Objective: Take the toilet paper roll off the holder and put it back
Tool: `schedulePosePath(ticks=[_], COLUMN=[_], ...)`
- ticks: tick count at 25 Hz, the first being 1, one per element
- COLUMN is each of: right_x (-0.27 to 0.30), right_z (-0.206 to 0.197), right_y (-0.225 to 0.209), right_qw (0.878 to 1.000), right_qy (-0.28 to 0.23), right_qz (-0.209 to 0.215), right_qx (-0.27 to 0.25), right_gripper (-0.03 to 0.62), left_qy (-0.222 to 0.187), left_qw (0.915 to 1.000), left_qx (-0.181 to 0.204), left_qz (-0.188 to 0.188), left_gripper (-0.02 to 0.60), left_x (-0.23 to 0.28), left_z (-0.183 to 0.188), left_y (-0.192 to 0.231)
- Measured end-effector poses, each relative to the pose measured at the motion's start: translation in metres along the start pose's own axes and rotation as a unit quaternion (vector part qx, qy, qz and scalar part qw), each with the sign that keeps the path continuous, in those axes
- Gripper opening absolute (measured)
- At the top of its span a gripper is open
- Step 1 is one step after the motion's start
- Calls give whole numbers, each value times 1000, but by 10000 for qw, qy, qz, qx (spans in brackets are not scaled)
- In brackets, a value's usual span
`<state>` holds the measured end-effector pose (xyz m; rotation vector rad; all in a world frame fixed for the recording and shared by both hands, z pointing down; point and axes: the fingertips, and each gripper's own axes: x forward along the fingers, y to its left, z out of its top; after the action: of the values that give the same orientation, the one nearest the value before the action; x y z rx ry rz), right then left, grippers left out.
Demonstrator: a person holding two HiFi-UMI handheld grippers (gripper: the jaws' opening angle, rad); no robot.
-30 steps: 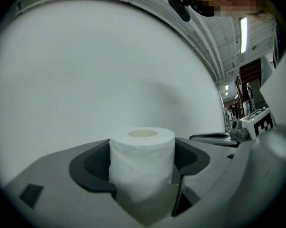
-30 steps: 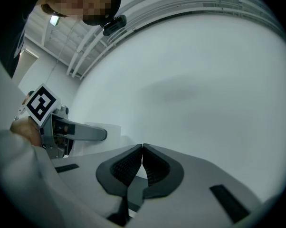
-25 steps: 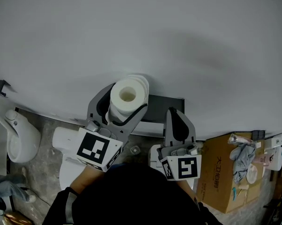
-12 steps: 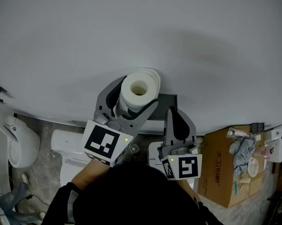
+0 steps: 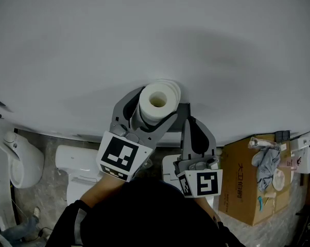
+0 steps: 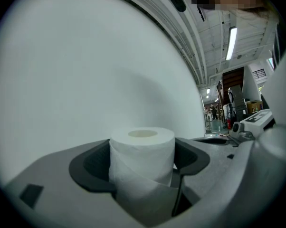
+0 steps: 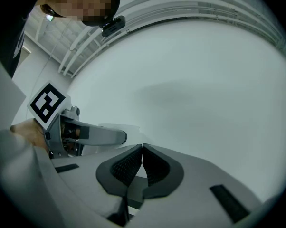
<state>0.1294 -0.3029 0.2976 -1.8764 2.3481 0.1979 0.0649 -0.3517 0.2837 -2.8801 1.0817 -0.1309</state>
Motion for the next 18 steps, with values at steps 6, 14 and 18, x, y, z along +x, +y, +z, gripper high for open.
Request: schedulePosePath(ticks=[6,14,18], right_x=[0,-1,-2], right_z=[-3,-5,-6], right_y=[0,-2,-1], right_qw=[10000,10000,10000], right_qy=[73,59,87], right_qz=[-14,-31,-23], right_qx=[9,26,41], right_gripper=[23,23,23], left_qy=[47,130,136], left_qw=[10000,9999,9998], left_qx=[72,51,122], left_qz=[-36,-44,-8], left_gripper=[388,388,388], left_x=[4,6,6], left_z=[-8,-21,-24], left_y=[-1,-5,-5])
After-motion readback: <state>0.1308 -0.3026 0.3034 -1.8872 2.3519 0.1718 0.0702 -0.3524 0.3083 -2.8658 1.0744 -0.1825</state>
